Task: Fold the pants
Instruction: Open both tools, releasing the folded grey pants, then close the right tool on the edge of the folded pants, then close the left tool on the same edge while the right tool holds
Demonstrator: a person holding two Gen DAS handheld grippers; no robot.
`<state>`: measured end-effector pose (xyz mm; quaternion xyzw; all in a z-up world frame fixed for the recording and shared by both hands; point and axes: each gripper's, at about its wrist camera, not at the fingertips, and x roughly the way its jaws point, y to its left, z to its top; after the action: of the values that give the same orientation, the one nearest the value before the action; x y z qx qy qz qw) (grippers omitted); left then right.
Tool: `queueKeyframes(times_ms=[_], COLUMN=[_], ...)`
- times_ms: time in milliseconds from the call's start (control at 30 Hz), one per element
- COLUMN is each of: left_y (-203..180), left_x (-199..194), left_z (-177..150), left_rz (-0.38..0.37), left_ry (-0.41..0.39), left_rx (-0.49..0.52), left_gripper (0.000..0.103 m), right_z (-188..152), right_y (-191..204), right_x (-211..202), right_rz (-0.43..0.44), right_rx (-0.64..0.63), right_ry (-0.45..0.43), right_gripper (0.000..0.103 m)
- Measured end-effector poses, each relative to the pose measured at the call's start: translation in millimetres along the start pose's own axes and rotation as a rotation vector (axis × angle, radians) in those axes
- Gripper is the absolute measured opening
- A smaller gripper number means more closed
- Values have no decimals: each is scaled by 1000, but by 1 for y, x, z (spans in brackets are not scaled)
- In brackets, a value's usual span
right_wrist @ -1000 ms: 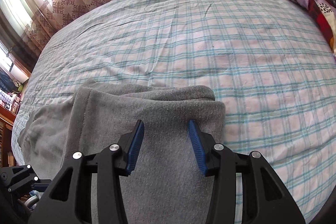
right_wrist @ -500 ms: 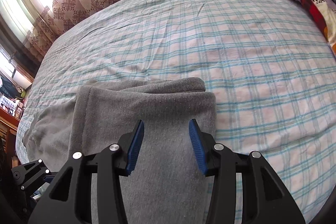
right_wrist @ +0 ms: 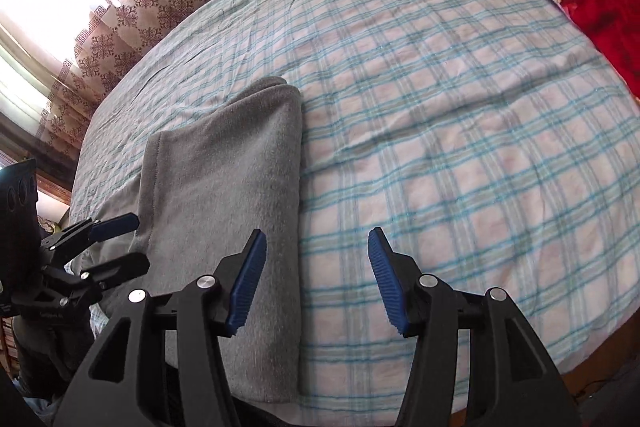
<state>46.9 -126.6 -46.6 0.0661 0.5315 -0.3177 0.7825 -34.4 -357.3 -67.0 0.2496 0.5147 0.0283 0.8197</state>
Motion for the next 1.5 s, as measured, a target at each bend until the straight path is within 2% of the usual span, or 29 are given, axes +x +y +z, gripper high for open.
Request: queueKeyframes(times_ms=[167, 200, 300, 467, 633, 833, 1100, 1267, 1500], left_y=[-7, -9, -13, -20, -32, -48, -61, -64, -65], left_x=[8, 13, 24, 45, 57, 75, 100, 109, 114], left_z=[19, 24, 35, 51, 63, 78, 88, 93, 98], left_rz=[-15, -19, -21, -1, 2, -9, 20, 42, 56], left_ry=[11, 17, 41, 88, 106, 147, 208, 233, 270], left_rx=[-11, -14, -26, -51, -34, -21, -20, -28, -35], left_gripper=[89, 89, 89, 89, 89, 90, 90, 94, 94], right_z=[-16, -17, -17, -19, -19, -22, -25, -28, -33], right_y=[5, 6, 8, 11, 7, 5, 11, 28, 57], right_x=[5, 6, 11, 15, 19, 20, 19, 8, -1], right_rz=[49, 52, 44, 40, 130, 197, 189, 167, 127], right_rx=[13, 10, 1, -10, 29, 58, 24, -56, -173], right_ry=[53, 58, 63, 71, 111, 134, 125, 72, 11], right_gripper=[54, 57, 62, 64, 64, 62, 38, 33, 33])
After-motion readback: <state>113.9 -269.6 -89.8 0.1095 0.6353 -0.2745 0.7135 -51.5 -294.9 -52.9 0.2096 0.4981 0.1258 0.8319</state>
